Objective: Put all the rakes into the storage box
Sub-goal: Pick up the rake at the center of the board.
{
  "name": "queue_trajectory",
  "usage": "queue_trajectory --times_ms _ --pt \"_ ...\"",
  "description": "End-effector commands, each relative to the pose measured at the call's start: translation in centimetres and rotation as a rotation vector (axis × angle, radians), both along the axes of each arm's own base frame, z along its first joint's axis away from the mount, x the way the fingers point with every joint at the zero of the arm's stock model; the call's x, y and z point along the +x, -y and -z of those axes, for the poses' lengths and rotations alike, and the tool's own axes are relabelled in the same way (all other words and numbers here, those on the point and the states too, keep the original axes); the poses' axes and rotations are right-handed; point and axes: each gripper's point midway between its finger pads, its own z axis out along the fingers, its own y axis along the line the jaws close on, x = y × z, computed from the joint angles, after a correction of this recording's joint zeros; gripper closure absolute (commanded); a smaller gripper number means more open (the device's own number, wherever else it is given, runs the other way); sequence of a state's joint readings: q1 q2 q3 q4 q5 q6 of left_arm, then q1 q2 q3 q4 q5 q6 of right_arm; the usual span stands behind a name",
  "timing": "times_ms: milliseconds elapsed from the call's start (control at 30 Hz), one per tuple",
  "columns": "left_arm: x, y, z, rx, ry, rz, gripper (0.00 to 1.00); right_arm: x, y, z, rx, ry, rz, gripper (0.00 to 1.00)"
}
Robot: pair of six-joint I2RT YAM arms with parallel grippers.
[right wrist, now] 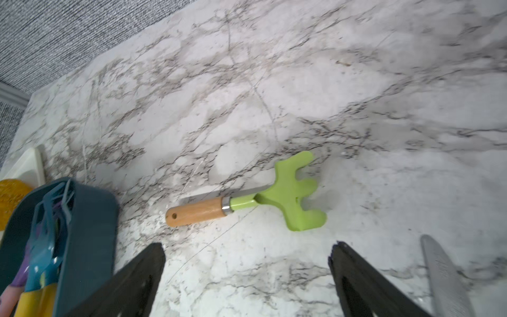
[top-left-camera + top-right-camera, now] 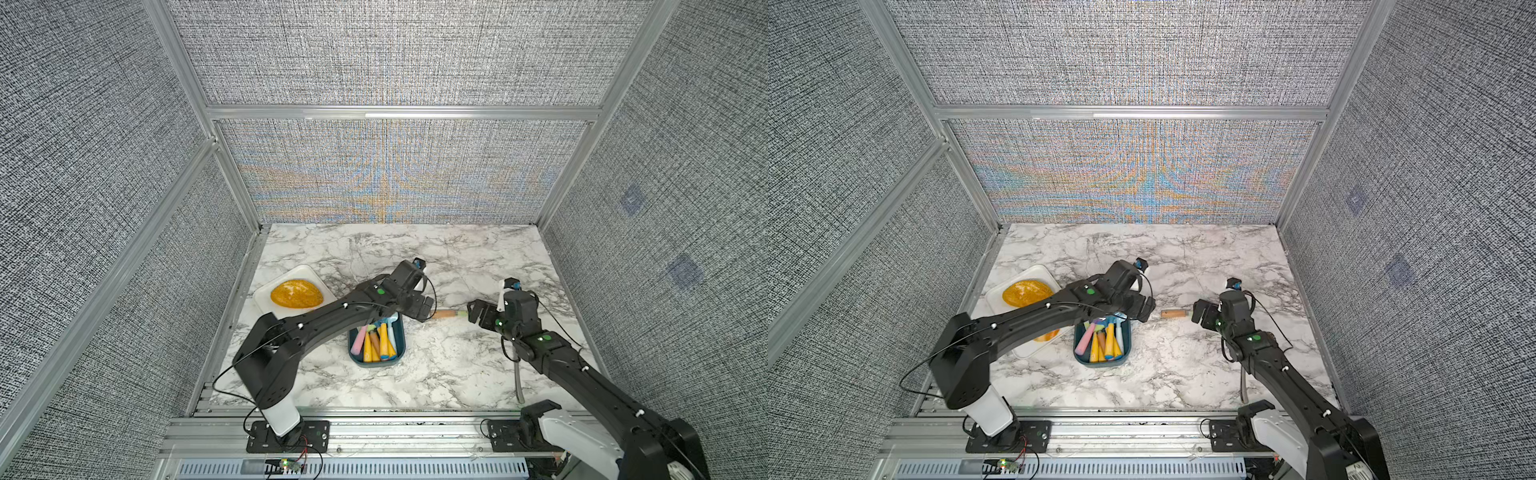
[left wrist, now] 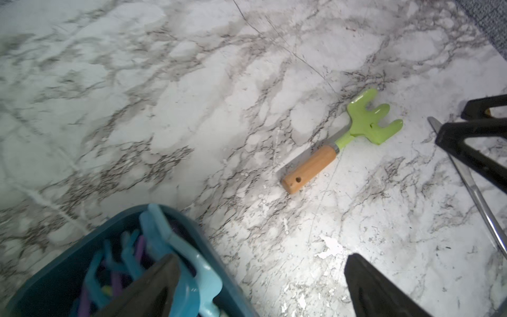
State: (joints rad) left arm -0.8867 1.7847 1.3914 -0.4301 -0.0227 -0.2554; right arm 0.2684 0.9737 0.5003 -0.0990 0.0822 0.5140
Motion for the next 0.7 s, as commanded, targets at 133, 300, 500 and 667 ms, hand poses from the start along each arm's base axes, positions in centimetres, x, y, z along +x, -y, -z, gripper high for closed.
queue_trajectory --times_ms 133,300,500,667 --pt "-0.9 5.0 3.7 0.125 -0.154 0.262 0.02 -0.4 3.7 -1.6 -0.039 0.123 0.157 0.01" --pt "-0.7 7.9 5.8 0.143 -0.242 0.375 0.08 -0.7 4.2 -1.9 -0.038 0.152 0.182 0.01" --pt "0.3 9.8 8.7 0.206 -0.243 0.398 0.15 -0.9 4.9 -2.0 -0.052 0.157 0.211 0.01" --pt "0.1 10.0 10.7 0.282 -0.222 0.403 0.26 -1.1 5.3 -2.1 -0.057 0.171 0.232 0.01"
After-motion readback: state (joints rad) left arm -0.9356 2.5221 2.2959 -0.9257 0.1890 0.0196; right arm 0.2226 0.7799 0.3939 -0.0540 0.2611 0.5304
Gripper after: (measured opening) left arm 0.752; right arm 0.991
